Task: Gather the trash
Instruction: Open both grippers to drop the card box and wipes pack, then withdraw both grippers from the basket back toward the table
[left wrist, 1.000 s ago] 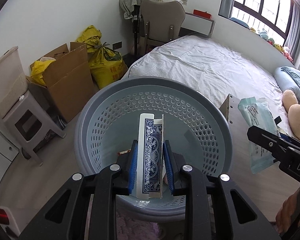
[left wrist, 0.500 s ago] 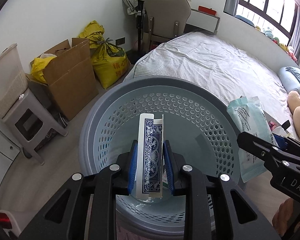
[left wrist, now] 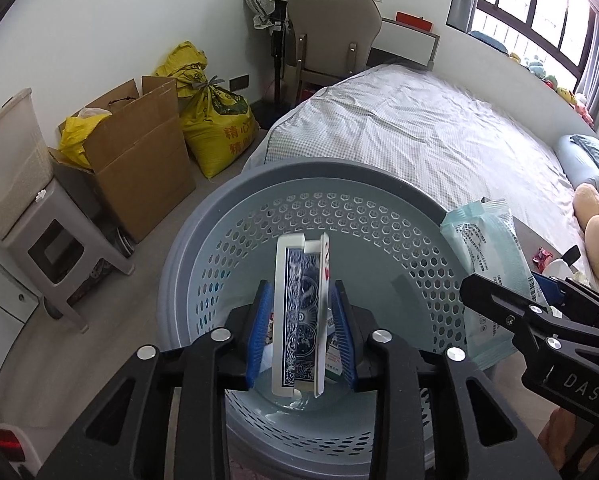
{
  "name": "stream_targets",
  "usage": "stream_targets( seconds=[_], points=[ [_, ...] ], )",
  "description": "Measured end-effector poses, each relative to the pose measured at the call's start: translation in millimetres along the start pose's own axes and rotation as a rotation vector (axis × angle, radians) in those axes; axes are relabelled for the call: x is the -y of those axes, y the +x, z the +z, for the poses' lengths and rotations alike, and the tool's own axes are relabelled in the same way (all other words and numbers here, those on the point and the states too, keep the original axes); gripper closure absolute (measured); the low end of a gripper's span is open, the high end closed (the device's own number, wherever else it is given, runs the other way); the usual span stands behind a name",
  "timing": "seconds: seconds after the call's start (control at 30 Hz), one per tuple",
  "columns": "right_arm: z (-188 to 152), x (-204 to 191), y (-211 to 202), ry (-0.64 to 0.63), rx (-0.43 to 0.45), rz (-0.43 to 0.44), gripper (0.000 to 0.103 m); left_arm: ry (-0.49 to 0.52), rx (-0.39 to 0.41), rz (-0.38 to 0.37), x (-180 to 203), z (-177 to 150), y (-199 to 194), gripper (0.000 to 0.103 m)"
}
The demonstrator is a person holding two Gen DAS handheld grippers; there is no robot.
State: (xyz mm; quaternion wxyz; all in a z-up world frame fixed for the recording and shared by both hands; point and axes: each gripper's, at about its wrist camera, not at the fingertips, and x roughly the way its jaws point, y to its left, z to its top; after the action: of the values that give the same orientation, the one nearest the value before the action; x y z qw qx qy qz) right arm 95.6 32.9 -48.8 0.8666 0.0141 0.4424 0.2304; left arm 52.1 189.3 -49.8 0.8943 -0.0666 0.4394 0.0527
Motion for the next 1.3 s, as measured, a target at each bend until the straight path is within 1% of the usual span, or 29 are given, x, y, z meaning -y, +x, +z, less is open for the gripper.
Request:
stream_targets(
  seconds=[0.03, 0.1, 0.17, 0.5, 0.57, 0.8, 1.0, 1.07, 1.2, 1.3],
  points=[
    [-0.3, -0.4, -1.1, -0.001, 0.003, 0.000, 0.040, 0.001, 0.003, 0.007, 0.1, 0.2, -1.2, 0.062],
    [0.1, -1.1, -3.1, -0.003, 0.012, -0.003, 0.034, 0.000, 0.008, 0.009, 0.6, 0.1, -3.4, 0.058],
    [0.3, -2.0, -5.1, -0.003, 0.019, -0.004, 0.032, -0.004, 0.014, 0.012, -0.1, -0.3, -6.0, 0.053],
    [-0.3, -1.9, -9.8, -0.003, 0.027, -0.005, 0.032, -0.011, 0.032, 0.032, -3.3, -2.6, -16.1, 0.049],
    [-0.4, -2.1, -10.1, -0.003, 0.028, -0.006, 0.032, -0.011, 0.035, 0.034, -3.7, -3.2, -17.9, 0.046],
    [-3.6, -3.3, -14.5, -0.003, 0.034, -0.012, 0.032, -0.016, 0.044, 0.036, -4.7, -5.3, -24.3, 0.045],
    [-6.0, -3.3, -19.9, 0.000, 0.040, -0.014, 0.029, -0.018, 0.052, 0.037, -5.3, -6.9, -29.1, 0.040],
    [-6.3, -4.6, -21.9, 0.001, 0.044, -0.016, 0.029, -0.019, 0.058, 0.041, -4.6, -7.2, -31.5, 0.038],
    [-8.1, -4.9, -26.0, 0.003, 0.049, -0.023, 0.026, -0.025, 0.066, 0.049, -5.5, -8.1, -35.9, 0.036],
    [-10.7, -5.4, -29.0, 0.001, 0.051, -0.031, 0.026, -0.030, 0.073, 0.060, -6.0, -9.7, -39.4, 0.033]
  ],
)
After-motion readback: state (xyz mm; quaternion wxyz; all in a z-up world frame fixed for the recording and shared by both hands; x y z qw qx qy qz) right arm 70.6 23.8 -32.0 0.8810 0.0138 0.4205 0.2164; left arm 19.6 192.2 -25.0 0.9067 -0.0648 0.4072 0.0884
